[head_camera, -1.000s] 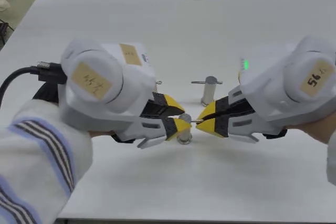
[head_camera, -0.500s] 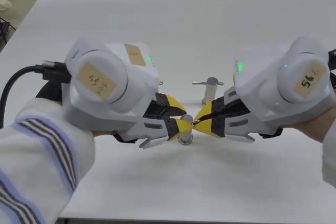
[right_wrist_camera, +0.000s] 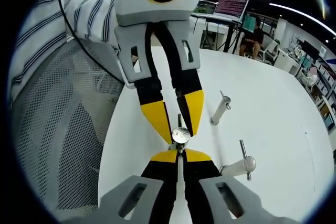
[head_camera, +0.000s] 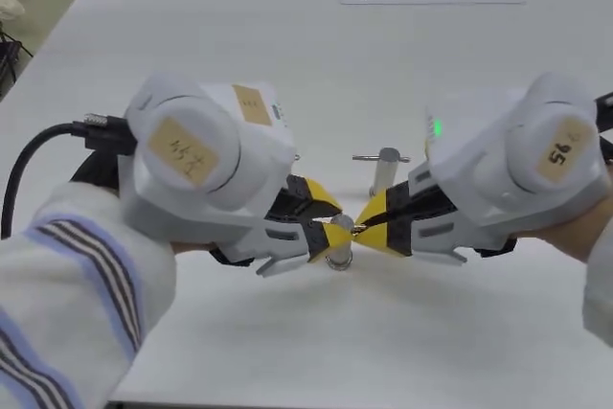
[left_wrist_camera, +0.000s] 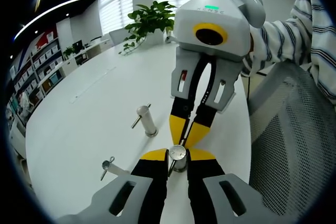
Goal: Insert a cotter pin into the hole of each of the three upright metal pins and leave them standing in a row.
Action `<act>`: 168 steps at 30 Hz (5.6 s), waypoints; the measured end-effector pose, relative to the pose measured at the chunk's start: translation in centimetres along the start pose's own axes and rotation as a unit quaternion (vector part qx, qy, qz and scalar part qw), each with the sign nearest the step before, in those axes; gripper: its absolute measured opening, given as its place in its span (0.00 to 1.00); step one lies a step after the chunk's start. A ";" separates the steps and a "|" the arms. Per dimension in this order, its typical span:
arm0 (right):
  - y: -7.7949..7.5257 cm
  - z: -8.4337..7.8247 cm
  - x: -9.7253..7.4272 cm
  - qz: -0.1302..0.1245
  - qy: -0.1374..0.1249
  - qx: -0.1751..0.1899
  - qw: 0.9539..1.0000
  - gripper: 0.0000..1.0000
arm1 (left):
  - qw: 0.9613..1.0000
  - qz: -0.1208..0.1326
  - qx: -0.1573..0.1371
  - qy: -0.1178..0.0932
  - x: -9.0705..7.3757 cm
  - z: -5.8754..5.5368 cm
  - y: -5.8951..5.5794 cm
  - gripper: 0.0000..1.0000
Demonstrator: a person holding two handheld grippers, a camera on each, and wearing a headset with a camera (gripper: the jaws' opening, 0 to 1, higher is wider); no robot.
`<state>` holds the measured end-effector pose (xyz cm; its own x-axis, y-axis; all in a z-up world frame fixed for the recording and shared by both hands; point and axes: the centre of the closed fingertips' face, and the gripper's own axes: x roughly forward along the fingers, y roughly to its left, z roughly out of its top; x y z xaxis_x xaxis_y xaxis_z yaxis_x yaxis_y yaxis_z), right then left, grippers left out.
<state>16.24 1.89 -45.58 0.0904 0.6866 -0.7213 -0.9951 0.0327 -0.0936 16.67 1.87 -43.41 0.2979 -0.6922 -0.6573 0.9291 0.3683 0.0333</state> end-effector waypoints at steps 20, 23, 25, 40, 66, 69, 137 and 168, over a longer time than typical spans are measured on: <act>0.5 -0.4 -0.3 -0.008 0.002 0.048 0.999 0.17 | 1.000 0.003 0.017 0.016 0.4 -0.4 -0.1 0.10; 0.6 -0.4 -0.4 -0.012 -0.009 0.058 0.998 0.17 | 0.999 0.004 0.025 0.020 0.4 -0.7 -0.1 0.10; 0.8 -0.4 -0.3 -0.010 -0.022 0.076 0.997 0.17 | 1.000 0.008 0.019 0.022 0.2 -0.9 0.1 0.13; 0.4 0.0 1.5 -0.007 -0.117 0.172 0.978 0.21 | 0.995 0.013 -0.085 -0.052 -2.7 -1.4 -0.7 0.61; 0.2 1.0 3.4 0.015 -0.140 0.142 0.980 0.12 | 0.972 0.083 -0.201 -0.085 -5.4 -3.6 -0.8 0.99; 0.1 1.0 3.3 0.015 -0.139 0.136 0.981 0.11 | 0.972 0.081 -0.204 -0.080 -5.3 -3.8 -1.1 0.99; -8.7 -11.4 -7.4 -0.077 -0.135 0.126 0.980 0.09 | 0.958 0.111 -0.260 -0.056 -6.2 -4.1 -1.0 0.95; -6.5 -7.1 -13.2 -0.155 -0.200 0.273 0.928 0.76 | 0.936 0.139 -0.289 -0.148 -8.0 -1.3 1.3 0.99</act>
<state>21.83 -12.55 -40.28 0.4627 0.7932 -0.3958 -0.8057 0.5626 0.1856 15.25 8.68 -39.11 0.6372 -0.6300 -0.4440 0.5587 0.7744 -0.2970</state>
